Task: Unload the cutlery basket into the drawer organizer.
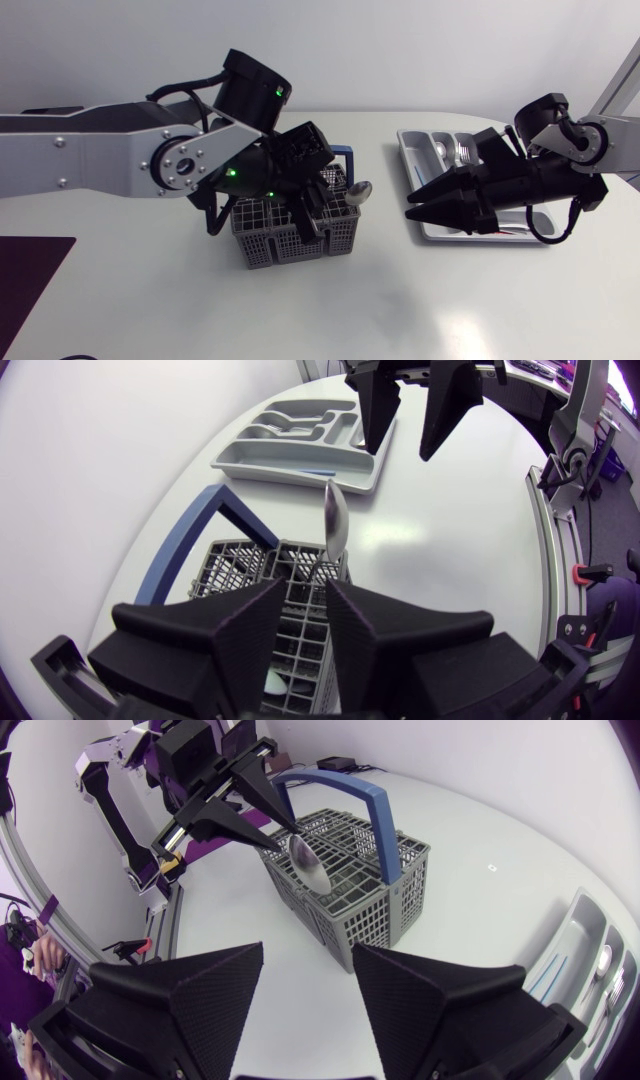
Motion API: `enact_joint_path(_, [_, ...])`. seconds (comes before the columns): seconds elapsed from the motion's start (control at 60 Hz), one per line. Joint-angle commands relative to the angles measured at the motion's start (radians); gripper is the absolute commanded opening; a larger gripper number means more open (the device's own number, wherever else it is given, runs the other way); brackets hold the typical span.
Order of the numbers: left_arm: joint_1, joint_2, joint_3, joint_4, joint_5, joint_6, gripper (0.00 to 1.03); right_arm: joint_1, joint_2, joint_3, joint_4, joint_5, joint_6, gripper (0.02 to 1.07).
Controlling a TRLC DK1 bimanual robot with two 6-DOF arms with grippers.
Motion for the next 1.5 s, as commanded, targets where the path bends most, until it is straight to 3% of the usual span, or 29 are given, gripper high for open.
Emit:
enact_joint_path(0.0, [-0.015, 0.025, 0.045, -0.008, -0.003, -0.013, 0.54, -0.024, -0.017, -0.021, -0.034, -0.022, -0.059, 0.68])
enact_joint_path(0.133, [-0.049, 0.059, 0.090, -0.040, 0.020, -0.021, 0.61, -0.055, -0.020, -0.026, -0.085, -0.036, -0.117, 0.68])
enact_joint_path(0.417, [-0.078, 0.145, 0.151, -0.042, 0.031, -0.047, 0.60, -0.078, -0.016, -0.044, -0.094, -0.042, -0.148, 0.68])
enact_joint_path(0.5, [-0.075, 0.166, 0.176, -0.040, 0.031, -0.055, 0.44, -0.086, -0.013, -0.054, -0.094, -0.042, -0.159, 0.68])
enact_joint_path(0.55, [-0.066, 0.180, 0.189, -0.039, 0.040, -0.064, 0.26, -0.090, -0.011, -0.058, -0.096, -0.042, -0.166, 0.68])
enact_joint_path(0.583, [-0.060, 0.183, 0.194, -0.037, 0.047, -0.073, 0.19, -0.092, -0.010, -0.061, -0.096, -0.042, -0.168, 0.68])
enact_joint_path(0.75, [-0.035, 0.189, 0.199, -0.033, 0.077, -0.108, 0.09, -0.093, -0.008, -0.070, -0.096, -0.042, -0.171, 0.68])
enact_joint_path(1.317, [0.028, 0.085, 0.173, 0.046, 0.083, -0.275, 0.07, -0.092, -0.008, -0.080, -0.110, -0.045, -0.185, 0.68])
enact_joint_path(1.483, [0.083, 0.054, 0.199, 0.032, 0.164, -0.357, 0.07, -0.092, -0.016, -0.078, -0.122, -0.046, -0.189, 0.68])
